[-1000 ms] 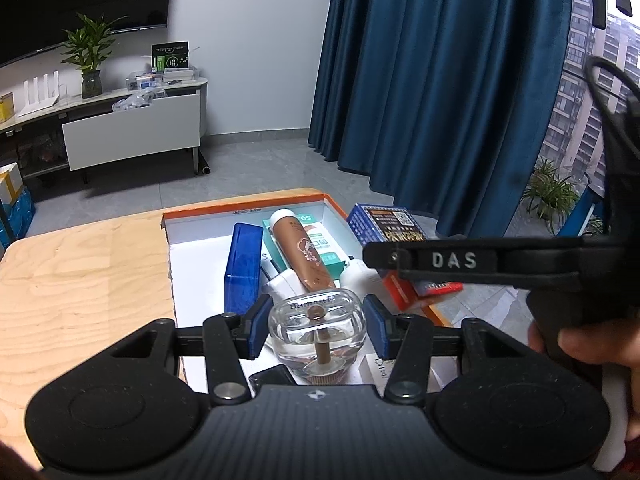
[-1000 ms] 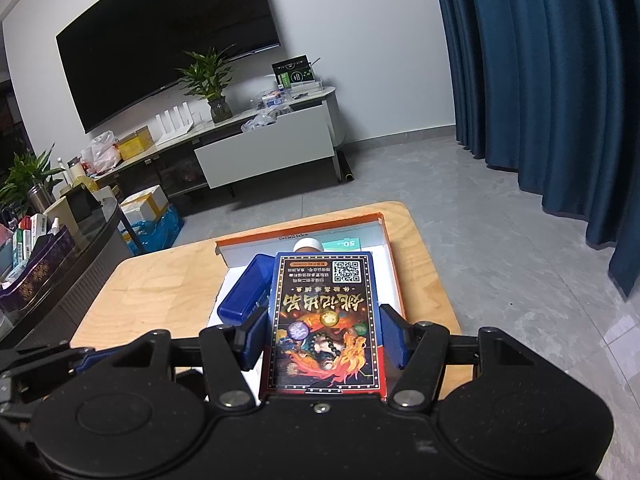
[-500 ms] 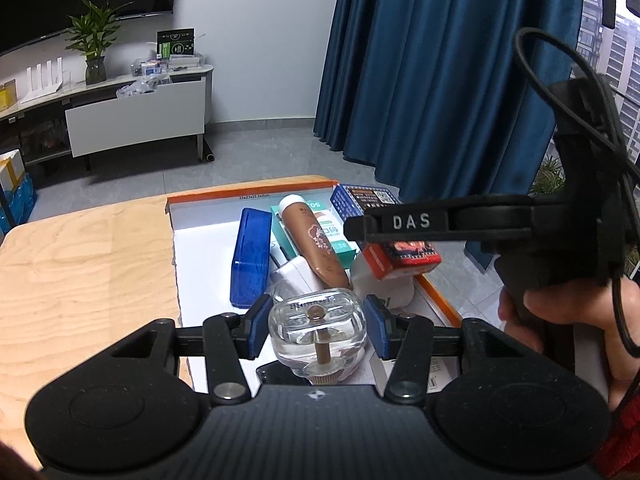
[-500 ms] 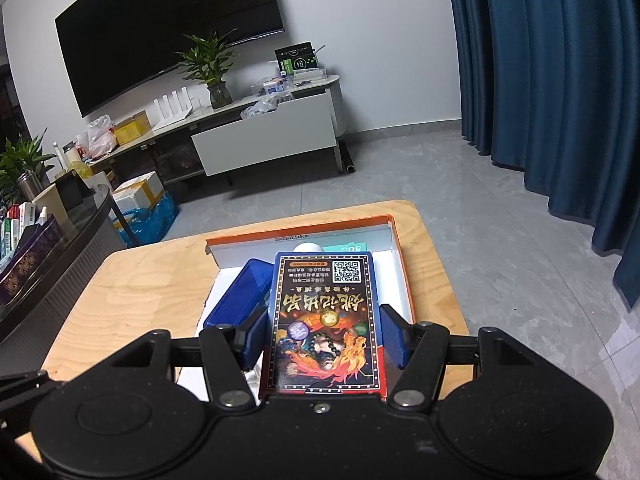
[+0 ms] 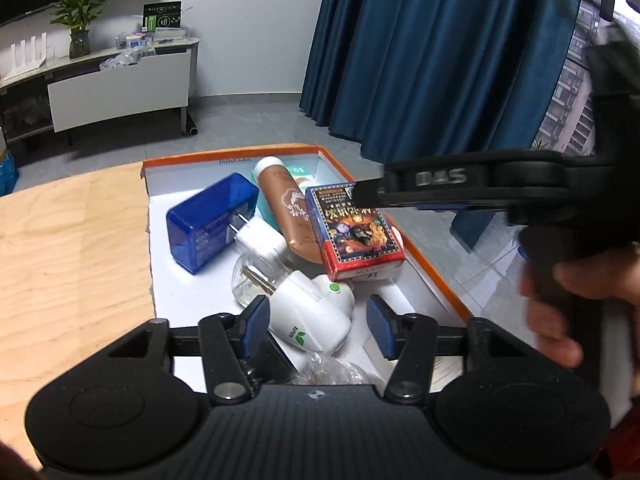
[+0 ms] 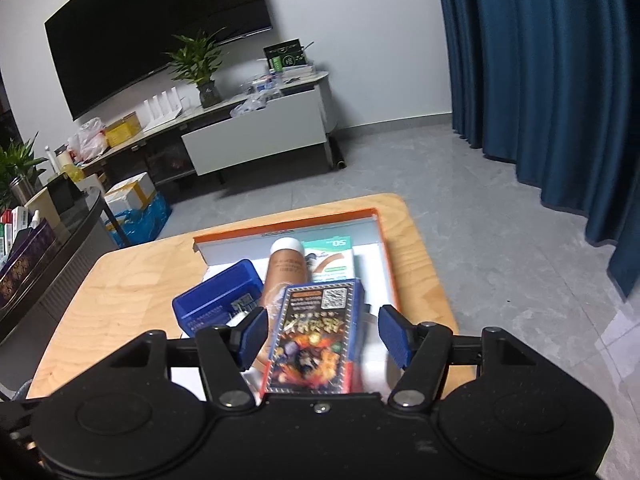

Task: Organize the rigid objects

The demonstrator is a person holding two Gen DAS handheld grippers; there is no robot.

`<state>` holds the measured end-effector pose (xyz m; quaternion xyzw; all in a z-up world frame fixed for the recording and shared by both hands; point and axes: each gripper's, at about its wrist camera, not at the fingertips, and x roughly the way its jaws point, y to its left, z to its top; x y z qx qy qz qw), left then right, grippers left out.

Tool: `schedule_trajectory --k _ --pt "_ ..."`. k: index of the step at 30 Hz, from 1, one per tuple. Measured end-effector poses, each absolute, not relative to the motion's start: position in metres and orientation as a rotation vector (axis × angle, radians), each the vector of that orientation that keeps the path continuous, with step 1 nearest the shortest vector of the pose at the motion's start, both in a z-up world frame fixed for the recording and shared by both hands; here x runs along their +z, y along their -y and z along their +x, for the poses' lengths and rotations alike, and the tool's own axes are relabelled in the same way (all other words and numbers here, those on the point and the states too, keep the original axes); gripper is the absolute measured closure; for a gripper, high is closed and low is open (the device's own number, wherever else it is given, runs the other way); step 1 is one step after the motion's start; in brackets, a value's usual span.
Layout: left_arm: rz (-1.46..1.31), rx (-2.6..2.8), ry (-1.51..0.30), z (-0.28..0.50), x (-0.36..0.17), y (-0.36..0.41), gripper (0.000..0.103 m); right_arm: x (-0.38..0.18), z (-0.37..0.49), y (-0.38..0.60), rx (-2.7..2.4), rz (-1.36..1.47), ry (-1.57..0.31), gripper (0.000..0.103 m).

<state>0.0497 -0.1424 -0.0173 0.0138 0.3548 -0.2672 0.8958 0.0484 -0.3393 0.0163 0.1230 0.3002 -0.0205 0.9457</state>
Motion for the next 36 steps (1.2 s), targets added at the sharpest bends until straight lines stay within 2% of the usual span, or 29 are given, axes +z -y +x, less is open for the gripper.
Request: schedule_trajectory --k 3,10,13,18,27,36 --pt "0.017 -0.549 -0.742 0.047 -0.018 0.141 0.038 0.023 0.031 0.338 -0.062 0.223 -0.591 0.028" --pt "0.017 -0.471 -0.675 0.027 0.011 0.127 0.001 0.044 -0.014 0.332 -0.095 0.174 -0.523 0.020" --pt "0.046 -0.420 -0.667 0.011 0.024 0.123 0.000 0.049 -0.036 0.326 -0.118 0.113 -0.518 0.014" --pt "0.037 -0.350 -0.705 -0.012 0.029 0.118 0.000 0.048 -0.065 0.324 -0.117 0.068 -0.560 0.013" --pt "0.034 -0.220 -0.788 -0.036 0.008 0.121 0.000 0.015 -0.095 0.312 -0.109 0.019 -0.668 0.013" --pt "0.089 -0.201 -0.754 -0.056 0.006 0.128 0.000 -0.001 -0.107 0.297 -0.109 0.014 -0.725 0.013"
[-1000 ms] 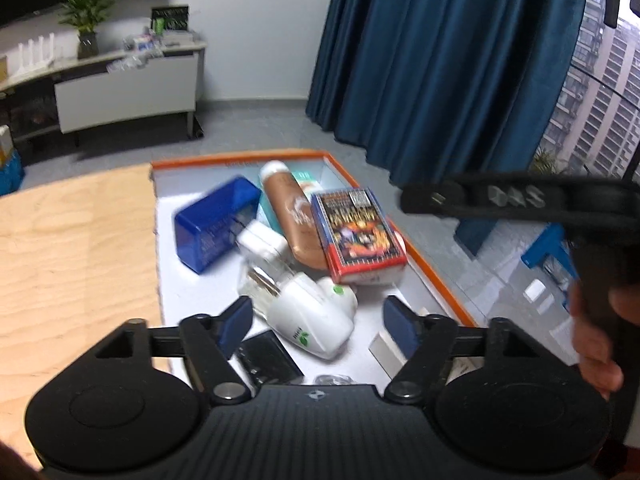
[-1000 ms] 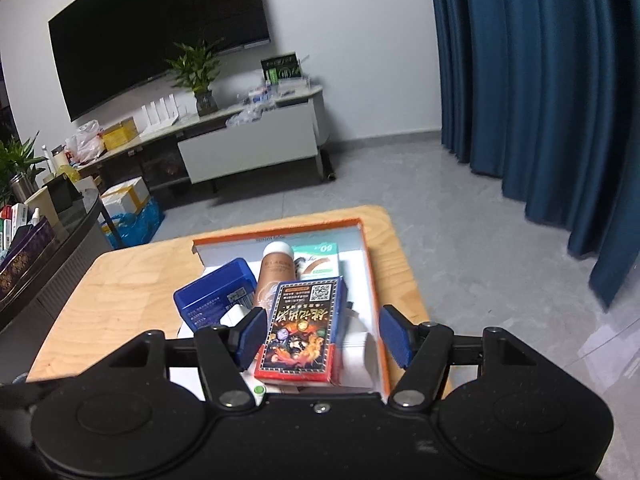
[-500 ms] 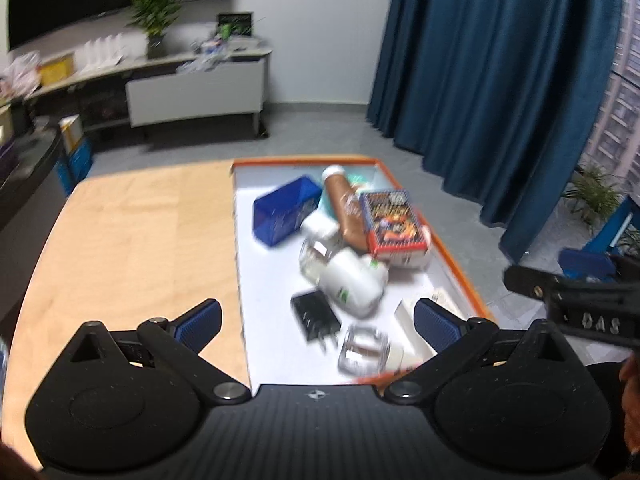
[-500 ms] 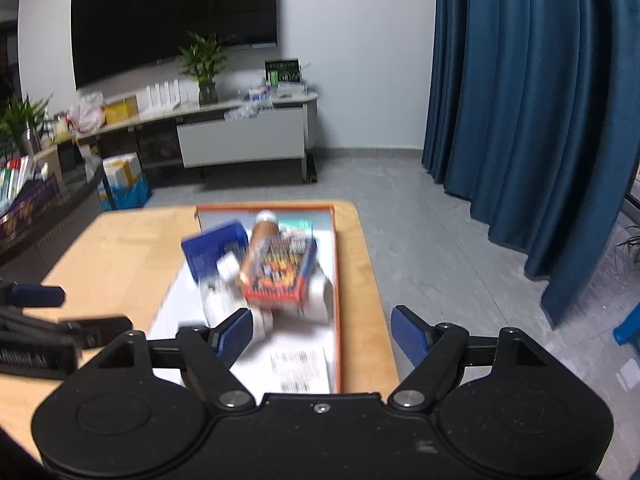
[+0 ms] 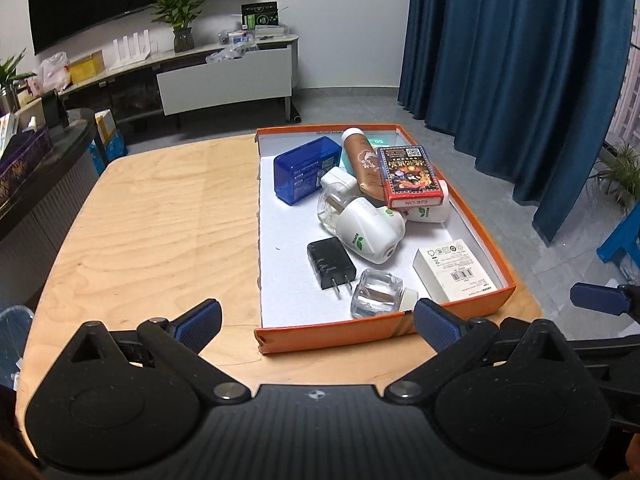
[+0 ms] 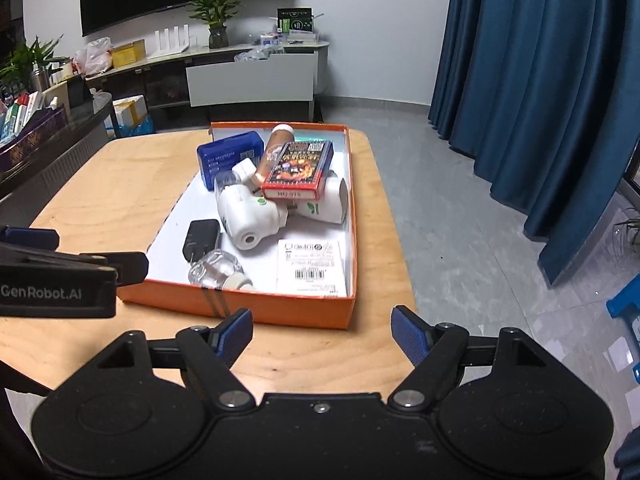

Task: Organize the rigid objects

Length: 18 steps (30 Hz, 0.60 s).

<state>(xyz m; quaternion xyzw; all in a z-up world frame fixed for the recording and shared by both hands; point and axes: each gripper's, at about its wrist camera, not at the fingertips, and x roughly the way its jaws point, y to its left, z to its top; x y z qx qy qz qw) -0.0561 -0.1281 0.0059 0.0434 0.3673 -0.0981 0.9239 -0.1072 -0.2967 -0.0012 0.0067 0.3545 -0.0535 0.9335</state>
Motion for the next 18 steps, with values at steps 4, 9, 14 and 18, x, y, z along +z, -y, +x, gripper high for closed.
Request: schedule_trajectory --k 4,9,14,18 --pt "0.082 -0.201 -0.767 -0.0563 0.0025 0.1268 0.000 -0.0046 -0.1069 0.2930 -0.104 0.013 -0.738 0.013" --pt "0.084 -0.196 -0.770 -0.0559 0.0001 0.1269 0.000 -0.0084 -0.1045 0.2904 -0.103 0.020 -0.755 0.013" --pt "0.077 -0.193 -0.777 -0.0550 -0.0015 0.1258 0.000 -0.0098 -0.1041 0.2886 -0.097 0.019 -0.757 0.013" --pt "0.075 -0.196 -0.777 -0.0552 -0.0022 0.1261 0.000 -0.0098 -0.1041 0.2880 -0.099 0.025 -0.756 0.013"
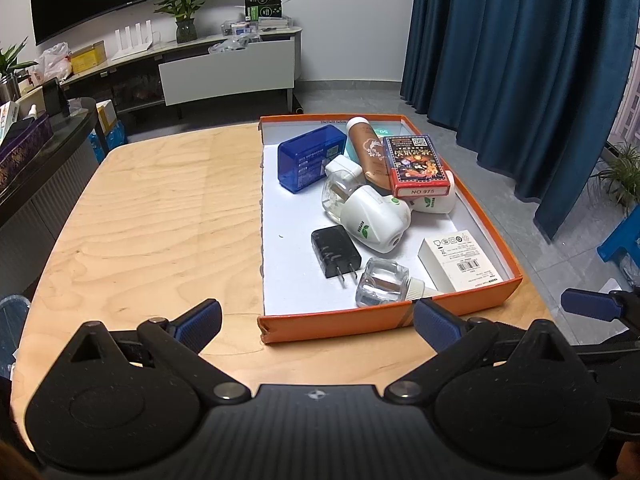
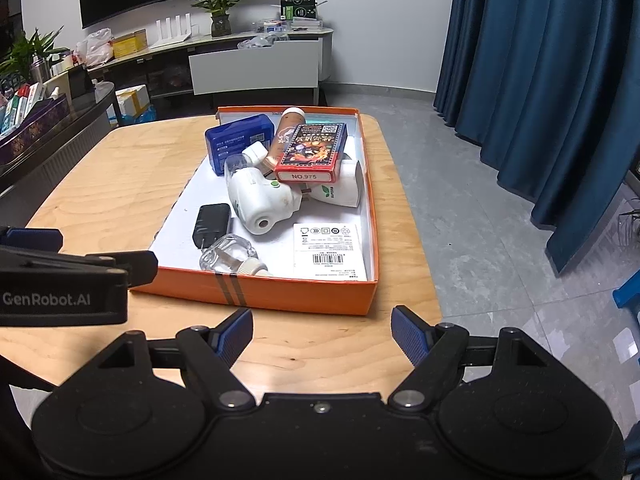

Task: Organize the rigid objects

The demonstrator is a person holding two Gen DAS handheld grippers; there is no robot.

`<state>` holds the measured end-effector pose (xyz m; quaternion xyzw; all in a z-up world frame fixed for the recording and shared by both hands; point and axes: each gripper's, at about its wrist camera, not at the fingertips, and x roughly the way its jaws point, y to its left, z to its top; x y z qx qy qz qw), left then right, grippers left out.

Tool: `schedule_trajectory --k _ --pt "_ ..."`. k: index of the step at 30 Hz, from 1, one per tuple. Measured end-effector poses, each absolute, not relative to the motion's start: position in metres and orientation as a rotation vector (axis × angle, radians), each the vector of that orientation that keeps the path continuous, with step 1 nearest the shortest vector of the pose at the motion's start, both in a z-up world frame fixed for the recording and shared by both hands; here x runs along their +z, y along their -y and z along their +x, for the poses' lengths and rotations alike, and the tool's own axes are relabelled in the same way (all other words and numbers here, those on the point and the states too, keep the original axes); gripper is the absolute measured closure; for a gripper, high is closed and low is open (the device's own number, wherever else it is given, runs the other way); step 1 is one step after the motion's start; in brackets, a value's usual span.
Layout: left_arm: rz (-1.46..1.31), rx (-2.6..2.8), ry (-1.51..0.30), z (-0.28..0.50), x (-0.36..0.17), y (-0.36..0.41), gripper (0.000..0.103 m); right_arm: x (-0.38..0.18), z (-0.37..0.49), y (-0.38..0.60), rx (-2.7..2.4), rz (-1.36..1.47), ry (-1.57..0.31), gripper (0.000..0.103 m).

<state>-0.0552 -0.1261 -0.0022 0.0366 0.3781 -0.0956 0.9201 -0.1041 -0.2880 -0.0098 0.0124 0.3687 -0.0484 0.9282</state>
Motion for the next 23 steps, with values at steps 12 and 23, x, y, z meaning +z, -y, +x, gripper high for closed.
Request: schedule_trajectory --k 12,23 --pt "0.069 -0.205 -0.780 -0.0547 -0.0039 0.1261 0.000 -0.0098 -0.1049 0.2877 -0.093 0.032 -0.749 0.013" --pt "0.065 -0.213 -0.783 -0.0556 -0.0058 0.1256 0.000 -0.0094 -0.1050 0.2869 -0.099 0.029 -0.748 0.013"
